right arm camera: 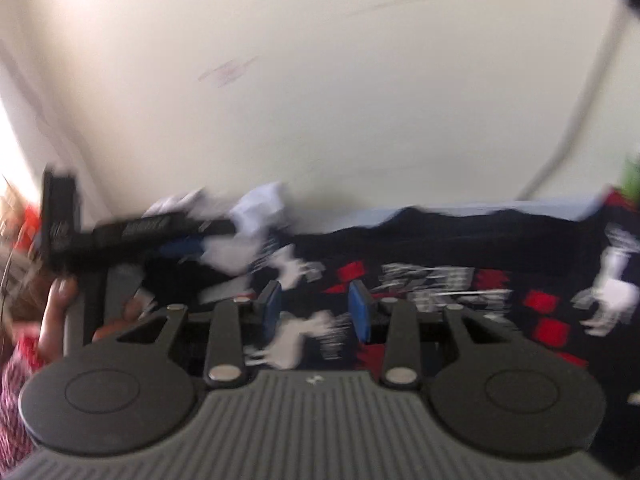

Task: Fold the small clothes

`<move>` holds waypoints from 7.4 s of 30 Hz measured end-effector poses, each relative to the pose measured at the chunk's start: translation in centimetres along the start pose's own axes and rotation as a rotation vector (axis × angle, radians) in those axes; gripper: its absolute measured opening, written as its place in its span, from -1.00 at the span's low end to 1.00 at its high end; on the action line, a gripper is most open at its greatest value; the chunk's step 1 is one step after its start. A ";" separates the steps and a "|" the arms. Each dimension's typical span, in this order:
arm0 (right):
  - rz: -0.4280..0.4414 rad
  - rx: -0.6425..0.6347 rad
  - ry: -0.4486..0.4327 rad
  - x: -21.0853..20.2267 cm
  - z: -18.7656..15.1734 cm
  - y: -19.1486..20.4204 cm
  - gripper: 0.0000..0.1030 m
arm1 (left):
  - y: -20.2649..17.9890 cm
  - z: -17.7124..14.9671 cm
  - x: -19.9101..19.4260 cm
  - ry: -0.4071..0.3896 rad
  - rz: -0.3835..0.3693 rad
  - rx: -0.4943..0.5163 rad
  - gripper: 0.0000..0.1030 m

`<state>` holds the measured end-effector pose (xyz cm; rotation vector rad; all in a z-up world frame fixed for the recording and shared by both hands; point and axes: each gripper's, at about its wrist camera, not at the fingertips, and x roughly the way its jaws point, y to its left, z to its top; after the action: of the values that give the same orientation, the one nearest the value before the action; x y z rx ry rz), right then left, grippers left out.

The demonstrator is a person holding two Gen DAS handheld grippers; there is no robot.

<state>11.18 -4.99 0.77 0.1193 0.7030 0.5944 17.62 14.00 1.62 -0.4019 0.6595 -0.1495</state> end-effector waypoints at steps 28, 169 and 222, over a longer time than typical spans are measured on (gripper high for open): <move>-0.348 0.310 -0.273 -12.2 -4.1 -10.4 0.05 | -10.2 -4.7 1.8 0.152 -0.101 0.328 0.36; -0.115 0.077 -0.057 -17.9 -5.8 -15.0 -0.29 | -9.9 -15.4 -9.4 0.109 0.102 0.356 -0.66; -0.216 -0.025 -0.208 -21.4 -5.7 -15.4 -0.12 | -12.5 -5.3 -8.1 0.049 0.092 0.461 -0.07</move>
<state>1.88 -30.04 4.10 0.0792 0.4980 0.3771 7.88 3.02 7.53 0.0751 0.6678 -0.2184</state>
